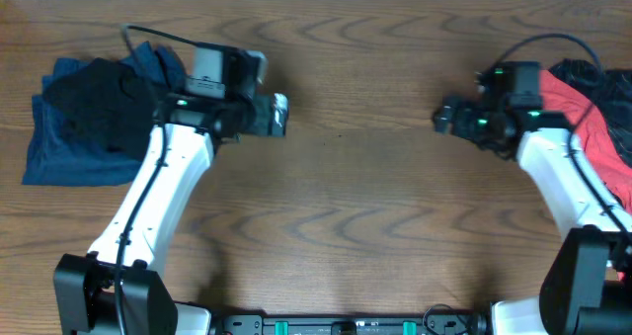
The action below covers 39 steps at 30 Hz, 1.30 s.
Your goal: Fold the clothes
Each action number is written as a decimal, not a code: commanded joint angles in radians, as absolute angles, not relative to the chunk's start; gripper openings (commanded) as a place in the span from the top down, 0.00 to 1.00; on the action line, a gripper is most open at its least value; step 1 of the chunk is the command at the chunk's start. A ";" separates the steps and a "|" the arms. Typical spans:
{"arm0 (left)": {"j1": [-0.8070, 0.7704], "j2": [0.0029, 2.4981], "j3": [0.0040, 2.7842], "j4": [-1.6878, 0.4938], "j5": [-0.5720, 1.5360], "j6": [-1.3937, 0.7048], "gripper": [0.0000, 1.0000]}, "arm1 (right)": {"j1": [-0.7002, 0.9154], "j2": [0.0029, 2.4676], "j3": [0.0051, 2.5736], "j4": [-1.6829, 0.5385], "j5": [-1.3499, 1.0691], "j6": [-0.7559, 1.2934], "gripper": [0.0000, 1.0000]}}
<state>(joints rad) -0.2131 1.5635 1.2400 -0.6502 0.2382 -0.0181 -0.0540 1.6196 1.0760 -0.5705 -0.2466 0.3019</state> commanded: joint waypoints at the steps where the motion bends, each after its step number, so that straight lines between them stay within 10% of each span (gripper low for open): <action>1: -0.219 1.563 1.243 -0.736 0.141 0.006 0.02 | -0.115 1.581 1.087 -0.642 -0.287 0.252 0.01; 12: -0.152 1.323 1.217 -0.926 0.139 -0.032 0.02 | -0.136 1.247 1.055 -0.831 -0.134 0.186 0.01; 25: -0.153 0.794 0.788 -0.506 0.137 -0.080 0.02 | -0.132 0.539 0.735 -0.798 -0.033 0.186 0.01; 39: -0.153 0.804 0.760 -0.545 0.137 -0.080 0.02 | -0.132 0.430 0.729 -0.956 -0.033 0.186 0.01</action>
